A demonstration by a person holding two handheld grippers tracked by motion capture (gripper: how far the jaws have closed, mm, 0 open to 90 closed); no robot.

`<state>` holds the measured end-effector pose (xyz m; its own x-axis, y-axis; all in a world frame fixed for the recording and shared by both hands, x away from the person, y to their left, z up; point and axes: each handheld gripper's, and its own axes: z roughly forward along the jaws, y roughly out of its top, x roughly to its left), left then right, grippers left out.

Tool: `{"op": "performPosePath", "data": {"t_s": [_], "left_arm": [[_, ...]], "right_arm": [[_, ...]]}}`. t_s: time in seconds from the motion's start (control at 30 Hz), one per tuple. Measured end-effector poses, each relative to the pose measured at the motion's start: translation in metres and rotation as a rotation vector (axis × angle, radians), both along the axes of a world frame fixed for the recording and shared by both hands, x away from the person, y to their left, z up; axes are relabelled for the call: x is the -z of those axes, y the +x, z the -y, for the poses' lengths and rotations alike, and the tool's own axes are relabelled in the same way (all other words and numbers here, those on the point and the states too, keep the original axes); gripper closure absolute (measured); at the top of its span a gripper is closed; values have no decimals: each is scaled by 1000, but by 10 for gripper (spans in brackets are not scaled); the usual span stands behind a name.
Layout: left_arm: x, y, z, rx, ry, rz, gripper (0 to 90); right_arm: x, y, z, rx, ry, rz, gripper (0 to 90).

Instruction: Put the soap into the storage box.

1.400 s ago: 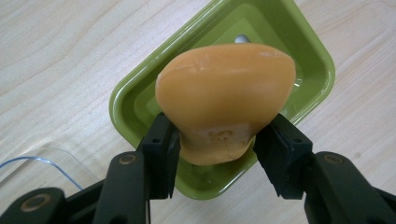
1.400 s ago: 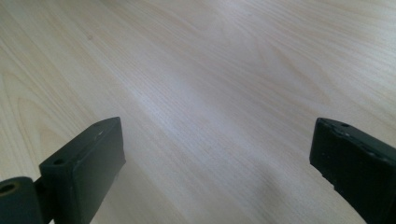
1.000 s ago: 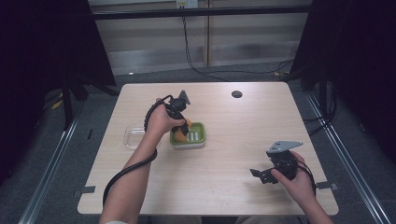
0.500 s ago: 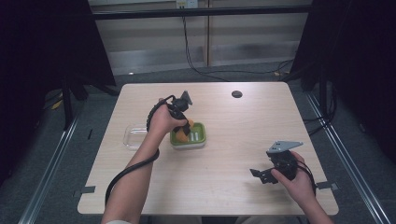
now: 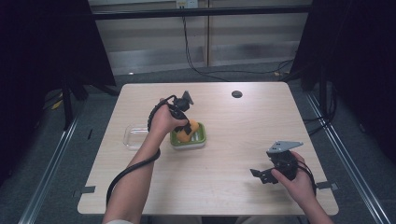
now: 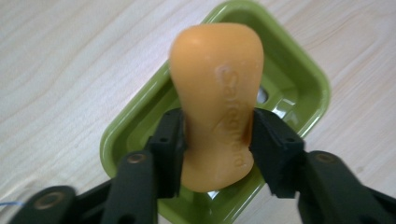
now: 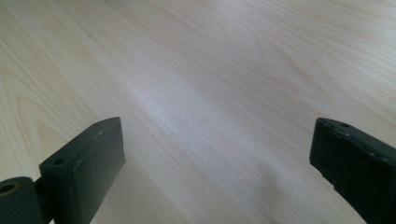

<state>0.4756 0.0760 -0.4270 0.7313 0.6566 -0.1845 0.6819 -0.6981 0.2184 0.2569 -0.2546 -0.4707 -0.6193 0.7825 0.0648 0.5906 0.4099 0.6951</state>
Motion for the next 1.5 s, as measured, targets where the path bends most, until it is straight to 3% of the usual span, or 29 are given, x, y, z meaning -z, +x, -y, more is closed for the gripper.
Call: {"op": "performPosePath", "data": {"t_s": [0.47, 0.6, 0.73, 1.17, 1.5], "left_arm": [[-2, -3, -11, -35, -26, 0, 554], [-4, -5, -13, -26, -22, 17, 482], [-6, -9, -16, -24, -39, 14, 467], [-12, -26, -31, -23, -112, 48, 322], [-11, -46, -43, -3, -133, 73, 252]], "right_arm": [[0, 1, -1, 1, -1, 0, 27], [0, 1, -2, 3, -8, -2, 27], [0, 0, -2, 1, -6, -8, 27], [0, -1, -2, 3, -7, -4, 27], [0, 0, -3, 1, -7, -2, 27]]}}
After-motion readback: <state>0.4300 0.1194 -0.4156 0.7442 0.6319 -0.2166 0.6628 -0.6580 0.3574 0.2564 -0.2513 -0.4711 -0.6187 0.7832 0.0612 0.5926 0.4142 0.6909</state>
